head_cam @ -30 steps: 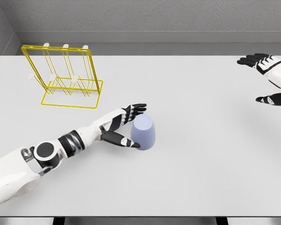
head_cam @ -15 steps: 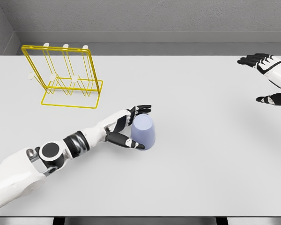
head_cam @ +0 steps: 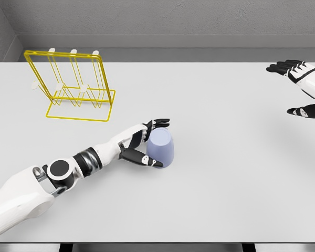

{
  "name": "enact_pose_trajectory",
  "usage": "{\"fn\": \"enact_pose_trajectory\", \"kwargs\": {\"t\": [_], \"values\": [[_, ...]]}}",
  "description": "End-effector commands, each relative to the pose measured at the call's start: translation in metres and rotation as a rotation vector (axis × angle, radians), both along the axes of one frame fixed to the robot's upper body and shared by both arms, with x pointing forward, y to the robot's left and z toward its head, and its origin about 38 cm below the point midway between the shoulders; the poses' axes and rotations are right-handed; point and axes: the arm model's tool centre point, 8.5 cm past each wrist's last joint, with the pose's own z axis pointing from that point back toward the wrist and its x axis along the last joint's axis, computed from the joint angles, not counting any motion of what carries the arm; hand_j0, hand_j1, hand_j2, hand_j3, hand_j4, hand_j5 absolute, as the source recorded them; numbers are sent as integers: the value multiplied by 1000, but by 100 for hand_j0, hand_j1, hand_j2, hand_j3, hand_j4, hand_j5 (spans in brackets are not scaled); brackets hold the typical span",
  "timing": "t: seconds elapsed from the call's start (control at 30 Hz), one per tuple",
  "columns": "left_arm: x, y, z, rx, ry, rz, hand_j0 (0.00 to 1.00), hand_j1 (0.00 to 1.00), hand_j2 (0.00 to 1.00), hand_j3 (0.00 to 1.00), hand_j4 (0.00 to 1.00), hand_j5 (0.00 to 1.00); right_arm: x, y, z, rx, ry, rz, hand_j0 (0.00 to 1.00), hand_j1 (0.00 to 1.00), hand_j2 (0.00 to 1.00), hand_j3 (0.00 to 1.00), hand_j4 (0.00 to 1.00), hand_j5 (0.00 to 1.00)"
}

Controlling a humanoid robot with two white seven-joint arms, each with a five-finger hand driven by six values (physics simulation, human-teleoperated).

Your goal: Place the cup on the cup holder with both arms

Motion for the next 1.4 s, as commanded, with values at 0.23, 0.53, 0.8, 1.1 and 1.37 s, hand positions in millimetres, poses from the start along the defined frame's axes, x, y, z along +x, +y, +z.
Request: {"fn": "enact_pose_trajectory", "kwargs": {"t": [0.23,0.53,0.8,1.1,1.37], "values": [[0,-3,1,-13,0,0,61,61,61,61,61,61,0,0,1,7,0,-1,100,100,100,100,100,100],[2,-2,5,-26,-8,11,60,60,60,60,60,60,0,0,1,7,0,-1,100,100,100,100,100,100],[6,2,36,-77,-67,15,60,60,60,60,60,60,0,0,1,7,0,-1,100,100,100,100,100,100],[7,43,63,-28,-137,44,61,61,61,61,61,61,0,0,1,8,0,0,100,100,100,100,100,100],[15,76,88,-23,-183,84,61,61,61,61,61,61,0,0,1,8,0,0,100,100,100,100,100,100]]}}
